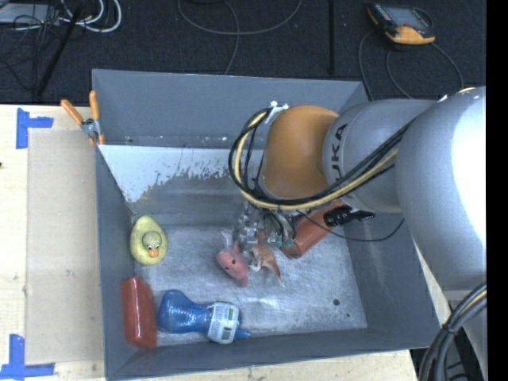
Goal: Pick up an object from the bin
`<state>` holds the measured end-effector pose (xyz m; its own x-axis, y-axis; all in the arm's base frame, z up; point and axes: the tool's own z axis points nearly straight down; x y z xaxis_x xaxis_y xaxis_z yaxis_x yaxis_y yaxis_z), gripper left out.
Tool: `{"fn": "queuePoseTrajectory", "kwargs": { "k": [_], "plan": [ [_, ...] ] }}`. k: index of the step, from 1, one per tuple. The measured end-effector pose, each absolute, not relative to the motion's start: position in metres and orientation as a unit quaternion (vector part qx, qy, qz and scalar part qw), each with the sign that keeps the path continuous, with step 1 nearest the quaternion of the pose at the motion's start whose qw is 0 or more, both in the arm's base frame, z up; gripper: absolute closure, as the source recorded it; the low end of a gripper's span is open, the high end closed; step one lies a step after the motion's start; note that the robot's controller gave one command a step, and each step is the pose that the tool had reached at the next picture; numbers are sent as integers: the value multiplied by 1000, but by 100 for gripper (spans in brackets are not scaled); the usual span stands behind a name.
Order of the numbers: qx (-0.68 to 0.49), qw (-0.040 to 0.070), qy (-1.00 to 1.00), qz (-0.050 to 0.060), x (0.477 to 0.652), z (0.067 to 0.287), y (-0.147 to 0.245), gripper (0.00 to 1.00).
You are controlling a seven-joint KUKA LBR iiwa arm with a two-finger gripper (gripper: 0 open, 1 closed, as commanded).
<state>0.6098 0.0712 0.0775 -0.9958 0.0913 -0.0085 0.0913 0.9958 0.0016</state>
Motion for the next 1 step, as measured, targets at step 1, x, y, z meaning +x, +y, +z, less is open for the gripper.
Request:
{"fn": "queuePoseTrajectory", "kwargs": {
  "k": [1],
  "plan": [
    [46,4,999,1,610,77,71,100]
  ]
}}
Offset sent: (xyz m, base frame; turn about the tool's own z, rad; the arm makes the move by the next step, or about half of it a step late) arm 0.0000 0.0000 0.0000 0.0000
